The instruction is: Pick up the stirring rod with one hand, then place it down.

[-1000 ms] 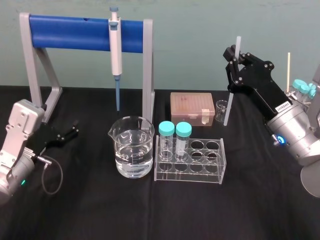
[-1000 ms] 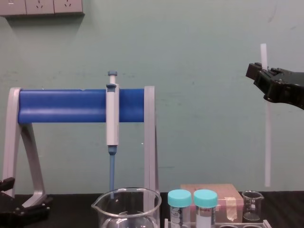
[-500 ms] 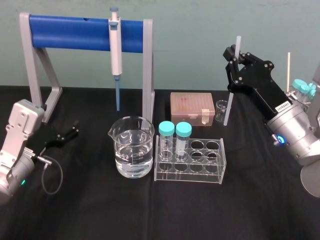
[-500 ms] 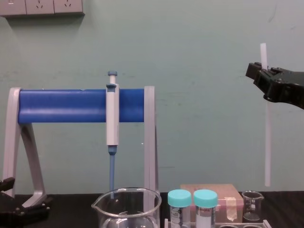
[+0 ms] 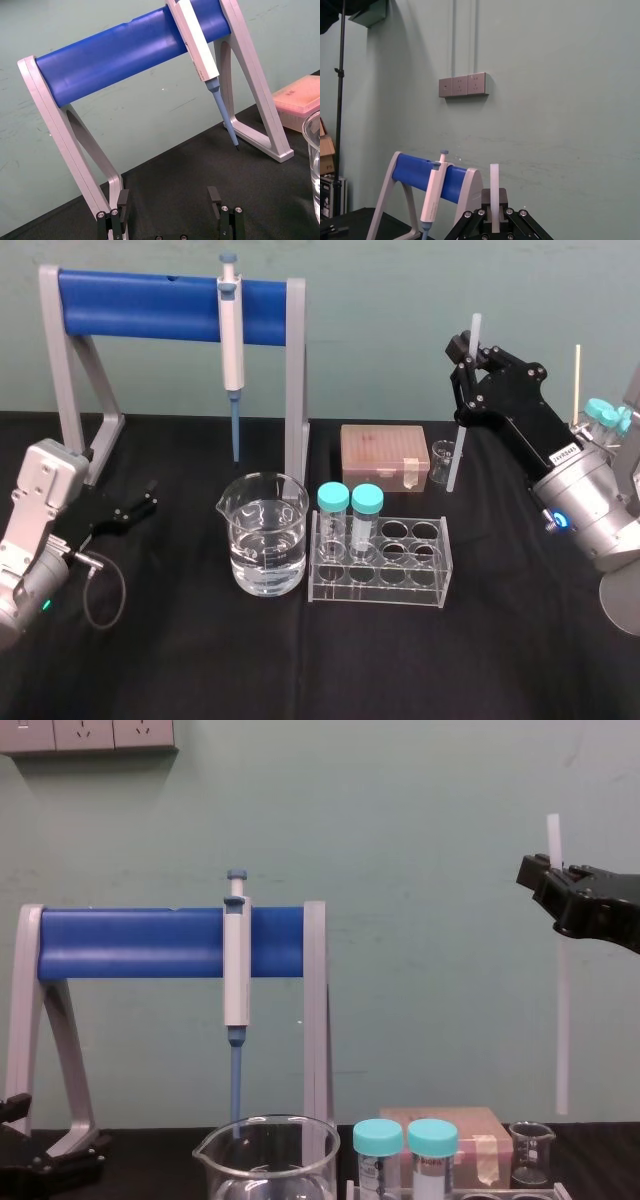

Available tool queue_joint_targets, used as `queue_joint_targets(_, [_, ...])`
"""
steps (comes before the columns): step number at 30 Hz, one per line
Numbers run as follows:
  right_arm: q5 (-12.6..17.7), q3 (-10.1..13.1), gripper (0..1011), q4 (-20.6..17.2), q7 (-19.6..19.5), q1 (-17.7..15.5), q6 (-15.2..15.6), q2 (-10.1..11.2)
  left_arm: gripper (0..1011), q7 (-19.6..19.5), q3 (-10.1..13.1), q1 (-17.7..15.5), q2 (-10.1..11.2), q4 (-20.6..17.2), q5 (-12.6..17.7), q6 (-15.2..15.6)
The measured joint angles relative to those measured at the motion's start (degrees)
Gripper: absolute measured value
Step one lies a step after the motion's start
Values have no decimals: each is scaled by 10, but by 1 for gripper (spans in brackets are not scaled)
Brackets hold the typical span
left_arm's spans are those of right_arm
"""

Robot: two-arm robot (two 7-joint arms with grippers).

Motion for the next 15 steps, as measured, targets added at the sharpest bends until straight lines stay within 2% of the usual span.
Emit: queue_joint_targets(15, [-2, -2, 67, 3, 0, 3, -1, -2, 1001, 0, 0, 0, 0, 0, 0, 0])
